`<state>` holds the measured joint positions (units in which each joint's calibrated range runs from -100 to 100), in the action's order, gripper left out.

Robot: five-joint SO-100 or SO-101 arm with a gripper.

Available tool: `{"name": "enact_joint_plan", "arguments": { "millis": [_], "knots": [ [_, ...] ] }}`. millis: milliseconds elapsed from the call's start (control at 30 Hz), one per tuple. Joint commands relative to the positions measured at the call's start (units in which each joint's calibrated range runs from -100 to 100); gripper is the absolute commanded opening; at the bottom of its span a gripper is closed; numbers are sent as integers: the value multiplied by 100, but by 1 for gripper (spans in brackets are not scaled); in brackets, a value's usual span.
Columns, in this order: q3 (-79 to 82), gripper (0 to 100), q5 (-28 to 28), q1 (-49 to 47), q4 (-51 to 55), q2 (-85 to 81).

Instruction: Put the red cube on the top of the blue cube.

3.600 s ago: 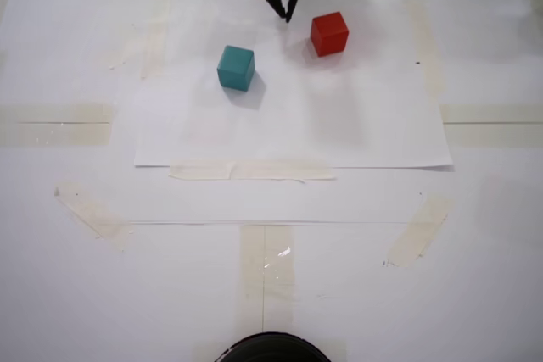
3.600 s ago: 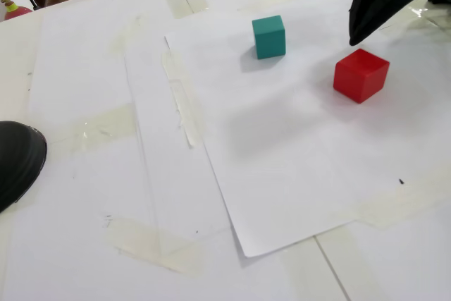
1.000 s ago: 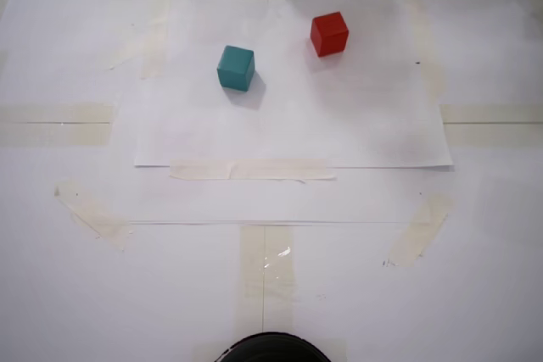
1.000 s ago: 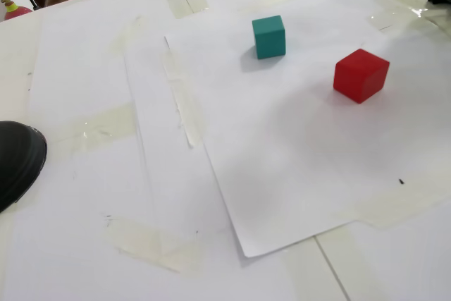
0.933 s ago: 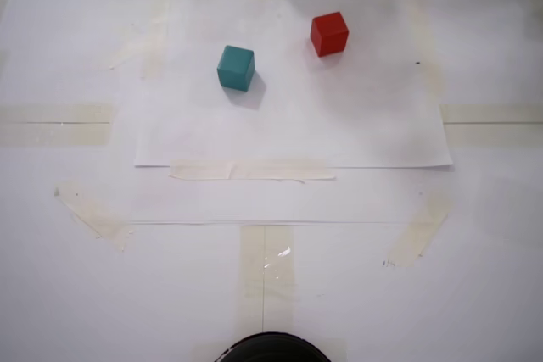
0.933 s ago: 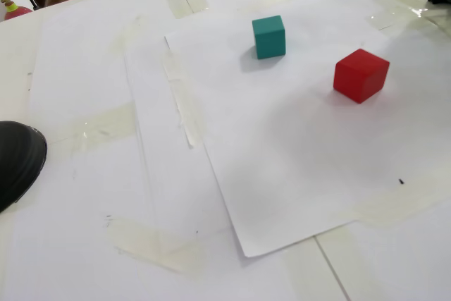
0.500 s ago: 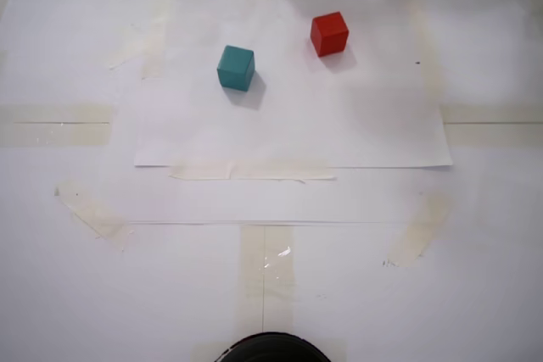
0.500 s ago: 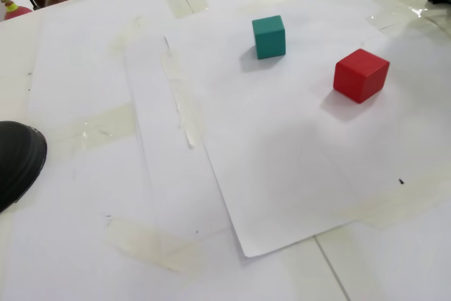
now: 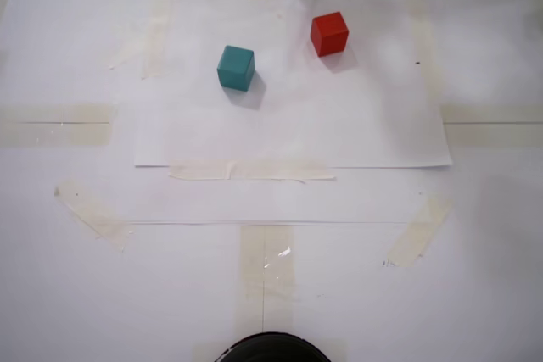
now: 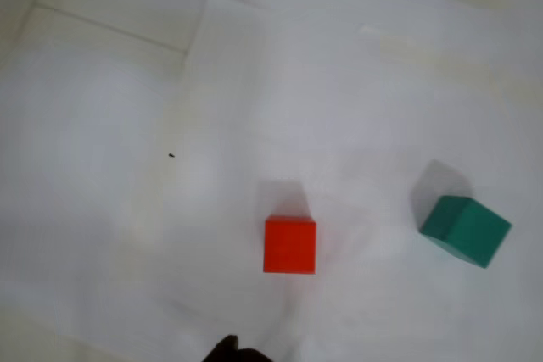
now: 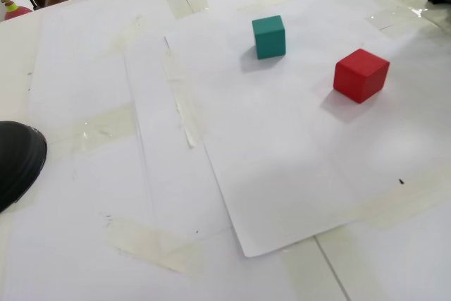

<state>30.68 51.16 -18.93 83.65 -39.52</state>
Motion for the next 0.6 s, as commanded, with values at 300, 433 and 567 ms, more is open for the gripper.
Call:
{"name": "enact_joint_plan", "arguments": {
  "millis": [300,433,567],
  "knots": [
    [1639,4,-39,-113,-1357,201],
    [1703,6,-49,-120,-1643,321],
    [1557,8,83,-120,-1561,450]
  ]
}}
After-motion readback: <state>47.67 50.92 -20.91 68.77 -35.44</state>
